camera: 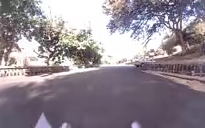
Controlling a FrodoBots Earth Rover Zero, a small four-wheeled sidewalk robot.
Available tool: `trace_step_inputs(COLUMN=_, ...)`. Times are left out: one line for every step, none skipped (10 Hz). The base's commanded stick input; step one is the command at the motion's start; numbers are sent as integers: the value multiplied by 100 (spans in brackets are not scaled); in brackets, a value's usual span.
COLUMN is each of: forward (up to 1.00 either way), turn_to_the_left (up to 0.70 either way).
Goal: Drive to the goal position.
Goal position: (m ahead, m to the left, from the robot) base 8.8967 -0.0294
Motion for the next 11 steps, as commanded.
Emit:
trace_step_inputs(forward=98, turn_to_the_left=-39)
trace_step_inputs(forward=98, turn_to_the_left=-39)
trace_step_inputs(forward=96, turn_to_the_left=-38)
trace_step_inputs(forward=97, turn_to_the_left=-39)
trace_step_inputs(forward=97, turn_to_the_left=-39)
trace_step_inputs(forward=97, turn_to_the_left=-39)
trace_step_inputs(forward=97, turn_to_the_left=-39)
trace_step_inputs(forward=97, turn_to_the_left=0)
trace_step_inputs(forward=97, turn_to_the_left=0)
trace_step_inputs(forward=97, turn_to_the_left=-8)
trace_step_inputs(forward=97, turn_to_the_left=-5)
